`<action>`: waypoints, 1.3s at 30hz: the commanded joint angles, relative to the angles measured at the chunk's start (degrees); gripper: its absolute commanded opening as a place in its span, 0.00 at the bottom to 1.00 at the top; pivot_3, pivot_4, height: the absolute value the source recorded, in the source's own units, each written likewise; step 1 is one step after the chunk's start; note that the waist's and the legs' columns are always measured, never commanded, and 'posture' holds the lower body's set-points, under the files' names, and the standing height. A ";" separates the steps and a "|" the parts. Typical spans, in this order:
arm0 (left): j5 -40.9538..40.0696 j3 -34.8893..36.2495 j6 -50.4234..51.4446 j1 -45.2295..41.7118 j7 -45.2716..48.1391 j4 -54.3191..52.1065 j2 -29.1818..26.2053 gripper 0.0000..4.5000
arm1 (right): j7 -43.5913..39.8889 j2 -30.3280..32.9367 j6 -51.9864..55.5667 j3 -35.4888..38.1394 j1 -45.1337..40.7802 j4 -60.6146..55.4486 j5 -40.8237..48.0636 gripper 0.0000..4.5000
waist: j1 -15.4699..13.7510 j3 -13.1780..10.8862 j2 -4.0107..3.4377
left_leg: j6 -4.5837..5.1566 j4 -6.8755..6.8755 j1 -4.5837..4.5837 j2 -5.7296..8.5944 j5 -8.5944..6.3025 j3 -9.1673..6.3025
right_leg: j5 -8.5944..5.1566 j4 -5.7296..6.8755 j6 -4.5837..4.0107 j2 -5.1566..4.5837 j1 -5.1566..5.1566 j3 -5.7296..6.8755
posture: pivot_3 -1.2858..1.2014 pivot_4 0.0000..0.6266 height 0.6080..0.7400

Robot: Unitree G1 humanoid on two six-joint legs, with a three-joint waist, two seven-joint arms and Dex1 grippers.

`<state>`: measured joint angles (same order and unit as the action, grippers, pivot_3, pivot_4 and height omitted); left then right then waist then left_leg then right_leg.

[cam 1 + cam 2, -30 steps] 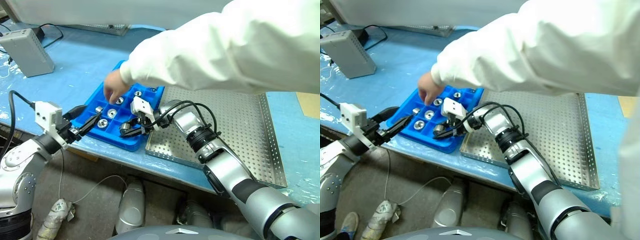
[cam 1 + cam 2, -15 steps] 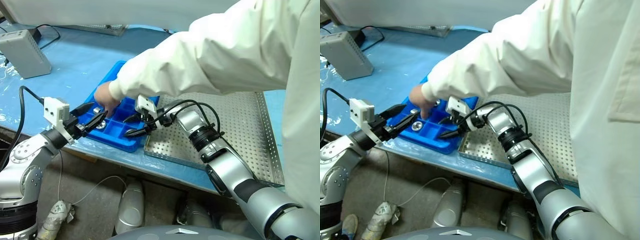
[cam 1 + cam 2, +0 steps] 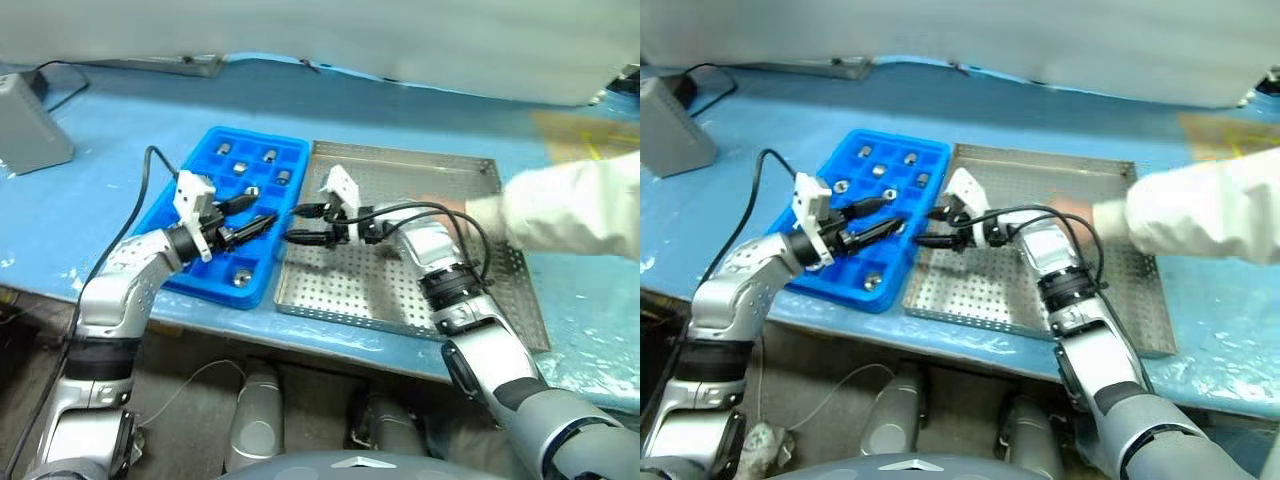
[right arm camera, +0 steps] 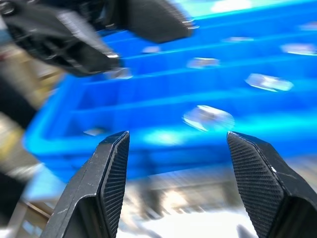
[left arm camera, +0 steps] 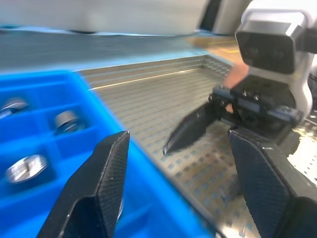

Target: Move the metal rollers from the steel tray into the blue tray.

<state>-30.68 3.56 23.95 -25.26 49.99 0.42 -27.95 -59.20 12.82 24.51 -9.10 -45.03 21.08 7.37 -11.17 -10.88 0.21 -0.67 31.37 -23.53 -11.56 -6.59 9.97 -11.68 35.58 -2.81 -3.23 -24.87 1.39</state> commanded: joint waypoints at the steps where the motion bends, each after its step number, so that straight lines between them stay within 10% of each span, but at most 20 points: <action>1: 1.85 -2.41 -3.72 -6.05 4.26 6.75 1.96 0.75 | 5.50 2.66 3.11 4.77 3.77 -8.34 1.99 0.72 | 1.65 0.02 0.03 | -0.02 0.00 -0.01 0.00 0.01 0.05 | 0.00 -0.01 -0.01 0.00 0.00 0.01 | 0.48 0.24 1.00; 12: 4.73 -4.98 -10.94 -18.02 15.68 25.27 7.57 0.75 | 15.82 8.85 9.75 13.41 20.68 -30.29 6.20 0.72 | 8.98 0.05 0.09 | 0.11 -0.01 -0.04 0.18 -0.04 0.16 | 0.23 -0.26 -0.42 0.18 0.05 0.00 | 0.40 0.24 1.00; 39: 6.32 -3.51 -10.78 -16.09 15.84 23.18 7.88 0.75 | 19.47 10.71 17.57 1.36 21.44 -25.47 4.94 0.68 | 9.11 0.05 0.08 | 0.45 0.10 0.38 0.01 -0.26 0.19 | 0.29 -0.77 -0.40 0.10 0.83 0.06 | 0.42 0.24 1.00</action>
<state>-23.90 -1.53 13.18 -41.46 66.11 26.30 -19.40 -38.95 22.88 41.93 -7.76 -23.68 -3.10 11.34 -2.06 -10.84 0.29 -0.22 31.47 -23.15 -11.55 -6.85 10.16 -11.39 34.81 -3.20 -3.14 -24.04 1.44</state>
